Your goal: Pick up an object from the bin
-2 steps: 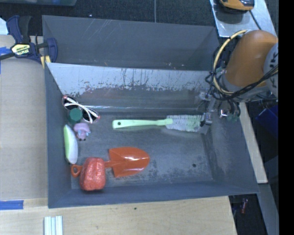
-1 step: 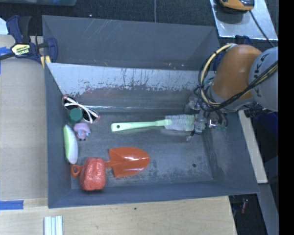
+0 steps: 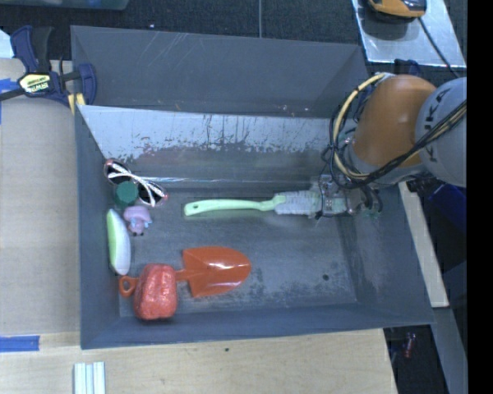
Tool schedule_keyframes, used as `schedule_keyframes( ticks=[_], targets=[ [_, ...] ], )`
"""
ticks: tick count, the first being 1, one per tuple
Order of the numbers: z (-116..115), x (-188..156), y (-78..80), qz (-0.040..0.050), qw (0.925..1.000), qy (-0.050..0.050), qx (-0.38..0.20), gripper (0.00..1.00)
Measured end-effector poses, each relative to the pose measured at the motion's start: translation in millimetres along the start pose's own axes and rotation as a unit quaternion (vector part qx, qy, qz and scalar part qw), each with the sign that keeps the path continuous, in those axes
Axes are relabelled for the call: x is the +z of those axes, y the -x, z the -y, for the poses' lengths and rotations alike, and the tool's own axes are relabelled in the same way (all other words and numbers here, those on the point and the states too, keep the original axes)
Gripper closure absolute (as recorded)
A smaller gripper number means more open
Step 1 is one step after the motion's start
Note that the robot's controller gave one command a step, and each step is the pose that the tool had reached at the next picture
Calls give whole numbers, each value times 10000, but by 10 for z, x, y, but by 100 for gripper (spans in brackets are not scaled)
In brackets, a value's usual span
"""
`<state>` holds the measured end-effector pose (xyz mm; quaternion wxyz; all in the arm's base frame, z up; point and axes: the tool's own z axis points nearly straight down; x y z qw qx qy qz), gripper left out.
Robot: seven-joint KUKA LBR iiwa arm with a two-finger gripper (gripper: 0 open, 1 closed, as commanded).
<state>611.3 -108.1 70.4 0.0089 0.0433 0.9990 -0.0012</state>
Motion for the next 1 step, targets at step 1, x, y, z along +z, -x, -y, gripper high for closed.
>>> schedule_keyframes(
  ticks=[1],
  targets=[
    [-1, 0, 0, 0, 10000, -1, -3, 100]
  ],
)
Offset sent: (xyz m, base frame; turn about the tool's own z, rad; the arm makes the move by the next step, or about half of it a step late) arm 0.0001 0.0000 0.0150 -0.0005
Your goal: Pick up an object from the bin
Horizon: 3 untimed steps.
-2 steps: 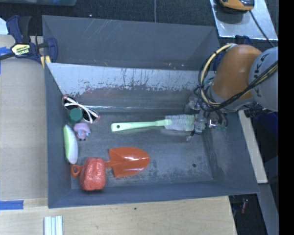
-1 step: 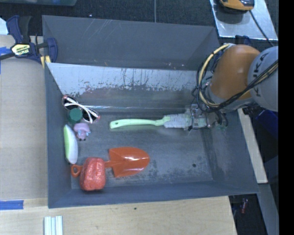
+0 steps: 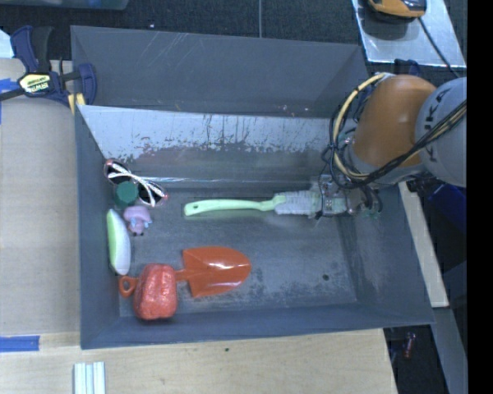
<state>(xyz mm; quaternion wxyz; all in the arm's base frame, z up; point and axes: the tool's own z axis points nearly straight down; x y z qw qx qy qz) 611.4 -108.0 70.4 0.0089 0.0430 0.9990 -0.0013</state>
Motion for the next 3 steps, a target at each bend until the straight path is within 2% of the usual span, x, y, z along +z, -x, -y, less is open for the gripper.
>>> schedule_keyframes(
  ticks=[1, 2, 3],
  targets=[
    [1, -69, 3, 20, 10000, -2, -1, 100],
    [1, -272, -9, -8, 10000, 0, -1, 100],
    [4, -758, 1, -9, 10000, 0, -1, 100]
  ],
)
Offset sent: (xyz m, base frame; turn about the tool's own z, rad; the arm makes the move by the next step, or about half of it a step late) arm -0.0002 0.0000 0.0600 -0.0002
